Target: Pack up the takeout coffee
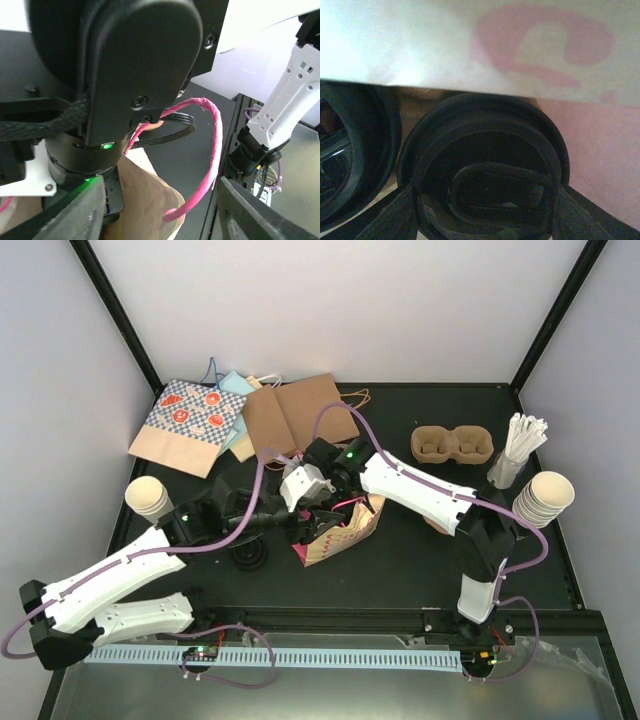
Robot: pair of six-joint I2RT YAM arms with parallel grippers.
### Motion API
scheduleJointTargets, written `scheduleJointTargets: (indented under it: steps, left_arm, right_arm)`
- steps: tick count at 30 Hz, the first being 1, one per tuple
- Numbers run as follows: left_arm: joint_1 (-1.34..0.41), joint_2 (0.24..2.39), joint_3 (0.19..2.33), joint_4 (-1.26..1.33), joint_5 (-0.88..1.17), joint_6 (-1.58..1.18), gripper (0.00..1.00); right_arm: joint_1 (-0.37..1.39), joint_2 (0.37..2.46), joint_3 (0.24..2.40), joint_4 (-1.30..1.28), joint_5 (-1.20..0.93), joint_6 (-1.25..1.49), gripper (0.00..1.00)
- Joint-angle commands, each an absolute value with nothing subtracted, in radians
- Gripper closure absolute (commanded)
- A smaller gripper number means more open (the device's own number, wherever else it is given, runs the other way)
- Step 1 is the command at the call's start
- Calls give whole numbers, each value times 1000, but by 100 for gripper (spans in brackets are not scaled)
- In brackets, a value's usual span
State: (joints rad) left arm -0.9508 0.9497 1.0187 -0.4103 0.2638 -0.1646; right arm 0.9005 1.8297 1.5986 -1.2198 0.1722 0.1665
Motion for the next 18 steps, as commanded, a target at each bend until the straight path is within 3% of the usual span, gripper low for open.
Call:
scheduleJointTargets:
  steps: [1,4,8,14,18]
  left_arm:
    - [-988,977,1075,-389,192,-111,40]
    - [-996,985,1072,-389,180,-109,51]
    - [-1000,989,1073,-401,165,-105,60]
    - [-1002,998,1070,-444,141,-101,62]
    - [-1008,1007,1054,-469,126,-104,61]
  right_arm:
    - [887,1861,1569,-1222,140,190,48]
    - [886,1859,1597,-1247,150,194,41]
    - [886,1834,1658,-1288,174,205,20]
    - [886,1802,1740,-1359,195,219,0]
    - [888,1785,1769,-1387,190,222,0]
